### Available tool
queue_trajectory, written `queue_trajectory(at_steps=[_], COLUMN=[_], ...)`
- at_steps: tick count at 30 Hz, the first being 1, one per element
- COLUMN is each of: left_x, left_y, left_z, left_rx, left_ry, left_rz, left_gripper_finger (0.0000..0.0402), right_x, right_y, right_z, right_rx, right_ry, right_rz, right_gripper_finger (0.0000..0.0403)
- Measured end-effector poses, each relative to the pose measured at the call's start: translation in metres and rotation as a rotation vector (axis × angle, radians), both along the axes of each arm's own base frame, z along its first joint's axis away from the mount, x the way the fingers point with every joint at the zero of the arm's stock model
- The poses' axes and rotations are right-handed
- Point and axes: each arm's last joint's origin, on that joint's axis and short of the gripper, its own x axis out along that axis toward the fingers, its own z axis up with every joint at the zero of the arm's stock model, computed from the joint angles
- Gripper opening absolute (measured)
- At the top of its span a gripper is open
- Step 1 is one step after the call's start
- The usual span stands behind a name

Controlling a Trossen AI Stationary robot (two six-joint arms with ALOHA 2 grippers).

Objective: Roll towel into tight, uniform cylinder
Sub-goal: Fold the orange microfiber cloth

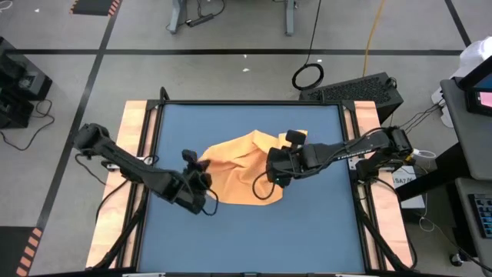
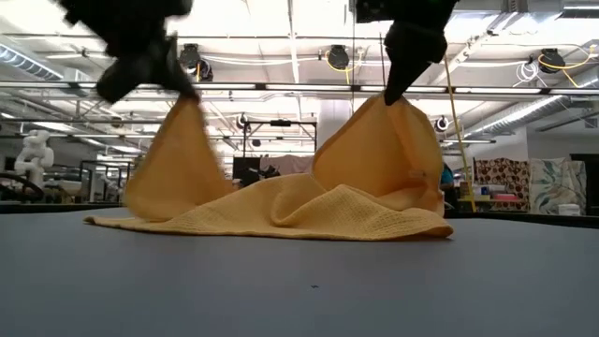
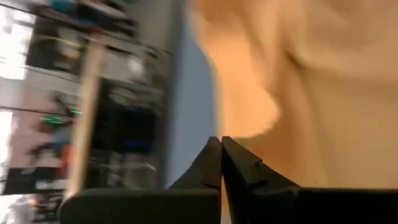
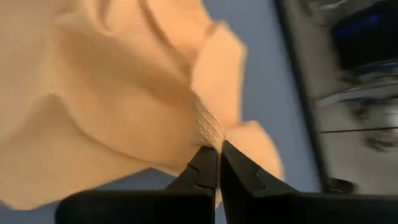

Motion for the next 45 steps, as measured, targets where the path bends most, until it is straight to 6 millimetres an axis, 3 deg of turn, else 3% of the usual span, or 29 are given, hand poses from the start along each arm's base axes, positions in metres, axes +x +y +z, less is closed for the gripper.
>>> queue_trajectory(at_steps=[5, 9, 13, 17, 21, 26, 33, 39, 45], left_x=[0.002, 0.001, 0.003, 0.001, -0.009, -0.022, -0.019, -0.011, -0.011], left_y=[0.025, 0.066, 0.121, 0.173, 0.209, 0.225, 0.235, 0.24, 0.248], left_z=[0.057, 0.09, 0.105, 0.117, 0.12, 0.112, 0.101, 0.089, 0.085], left_rx=[0.16, 0.158, 0.104, 0.12, 0.047, -0.014, -0.091, -0.134, -0.125], left_ry=[-0.182, -0.197, -0.213, -0.258, -0.344, -0.327, -0.32, -0.299, -0.289], left_rz=[0.134, 0.242, 0.333, 0.411, 0.437, 0.529, 0.53, 0.539, 0.578], left_gripper_finger=[0.0003, 0.0003, 0.0002, 0.0002, 0.0002, 0.0002, 0.0001, 0.0001, 0.0001], right_x=[-0.007, -0.009, -0.01, -0.02, -0.033, -0.041, -0.055, -0.064, -0.074], right_y=[-0.009, -0.028, -0.067, -0.118, -0.166, -0.205, -0.247, -0.253, -0.242], right_z=[0.007, 0.013, 0.016, 0.023, 0.03, 0.023, 0.004, 0.0, -0.007], right_rx=[-0.184, -0.247, -0.259, -0.276, -0.165, 0.164, 0.066, 0.131, 0.326], right_ry=[0.024, 0.067, 0.139, 0.194, 0.133, -0.019, -0.042, -0.065, -0.035], right_rz=[-0.037, -0.04, -0.07, -0.144, -0.172, -0.039, -0.141, -0.202, -0.315], right_gripper_finger=[0.0, 0.0, 0.0, 0.0, 0.0, 0.0, 0.0011, 0.0094, 0.0185])
